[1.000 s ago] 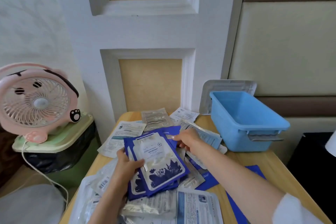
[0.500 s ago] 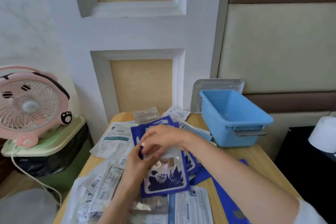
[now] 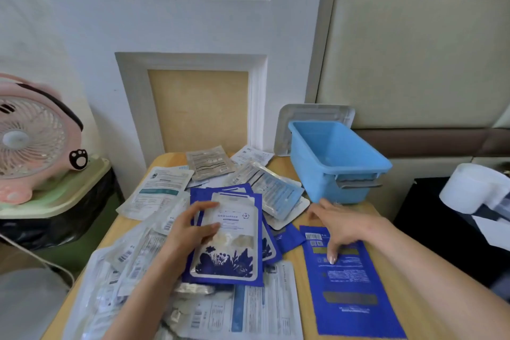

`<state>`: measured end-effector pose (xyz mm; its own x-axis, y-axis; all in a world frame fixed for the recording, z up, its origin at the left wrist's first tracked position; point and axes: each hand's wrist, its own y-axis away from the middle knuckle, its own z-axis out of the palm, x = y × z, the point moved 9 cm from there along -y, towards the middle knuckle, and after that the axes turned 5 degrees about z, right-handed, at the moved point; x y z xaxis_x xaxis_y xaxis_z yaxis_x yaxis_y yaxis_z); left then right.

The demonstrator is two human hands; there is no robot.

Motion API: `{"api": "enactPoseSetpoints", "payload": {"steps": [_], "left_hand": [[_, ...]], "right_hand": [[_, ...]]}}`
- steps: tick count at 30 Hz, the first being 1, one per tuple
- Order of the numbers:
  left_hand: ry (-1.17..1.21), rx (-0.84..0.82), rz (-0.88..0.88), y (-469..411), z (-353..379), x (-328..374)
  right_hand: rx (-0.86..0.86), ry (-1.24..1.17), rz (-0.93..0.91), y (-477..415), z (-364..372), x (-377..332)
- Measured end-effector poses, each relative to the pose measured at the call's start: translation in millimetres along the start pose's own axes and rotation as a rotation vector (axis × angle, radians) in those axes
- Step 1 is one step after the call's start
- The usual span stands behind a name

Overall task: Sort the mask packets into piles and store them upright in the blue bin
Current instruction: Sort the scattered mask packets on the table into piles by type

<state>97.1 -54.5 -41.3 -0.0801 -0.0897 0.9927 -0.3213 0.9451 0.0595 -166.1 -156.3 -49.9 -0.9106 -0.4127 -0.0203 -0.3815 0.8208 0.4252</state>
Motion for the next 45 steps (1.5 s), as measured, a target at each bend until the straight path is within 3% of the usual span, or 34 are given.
{"api": "enactPoseSetpoints", "payload": {"steps": [5, 8, 10, 12, 14, 15, 16, 17, 18, 20, 21, 23, 24, 26, 30, 35, 37, 41, 45], "left_hand": [[0.017, -0.102, -0.088, 7, 17, -4], [-0.028, -0.071, -0.084, 9, 17, -4], [-0.041, -0.053, -0.094, 9, 16, -7], [-0.048, -0.022, -0.105, 8, 14, -8], [-0.029, 0.007, -0.131, 10, 12, -9], [0.007, 0.002, -0.151, 10, 14, -9], [0.077, -0.011, -0.179, 11, 18, -10], [0.155, -0.011, -0.201, 12, 21, -12], [0.199, 0.007, -0.197, 12, 21, -13], [0.128, 0.073, -0.131, 12, 14, -12], [0.083, 0.112, -0.104, 11, 7, -13], [0.055, 0.18, -0.087, 10, -5, -14], [0.044, 0.202, -0.077, 9, -9, -13], [0.028, 0.217, -0.059, 6, -15, -11], [0.037, 0.195, -0.046, 2, -11, -10], [0.015, 0.195, 0.001, -1, -13, -6], [0.06, 0.194, 0.009, 0, -14, -5], [-0.029, 0.066, 0.035, -3, -7, -8], [-0.004, 0.012, 0.005, 1, 4, -8]], "right_hand": [[-0.047, -0.007, 0.083, 7, -1, 10], [0.098, 0.022, 0.117, 35, -50, 4], [0.408, 0.002, 0.103, 75, -112, -9], [0.866, -0.04, 0.035, 127, -168, -32], [1.259, -0.167, -0.166, 169, -183, -65], [1.306, -0.201, -0.321, 174, -173, -87], [1.266, -0.178, -0.459, 167, -152, -111], [1.096, -0.12, -0.591, 145, -120, -136], [0.794, -0.085, -0.656, 116, -80, -157], [0.175, -0.201, -0.605, 78, -15, -163], [0.047, -0.41, -0.522, 65, -7, -148], [0.222, -0.742, -0.268, 33, -26, -93], [0.369, -0.754, -0.104, 23, -39, -62], [0.415, -0.719, 0.145, 9, -36, -24], [0.104, -1.127, 0.235, 0, -1, -34], [0.074, -1.073, 0.213, -2, -3, -46], [0.186, -1.057, 0.128, 10, -34, -42], [0.619, -1.022, -0.206, 74, -133, -46], [1.267, -0.453, -0.426, 165, -183, -89]]}}
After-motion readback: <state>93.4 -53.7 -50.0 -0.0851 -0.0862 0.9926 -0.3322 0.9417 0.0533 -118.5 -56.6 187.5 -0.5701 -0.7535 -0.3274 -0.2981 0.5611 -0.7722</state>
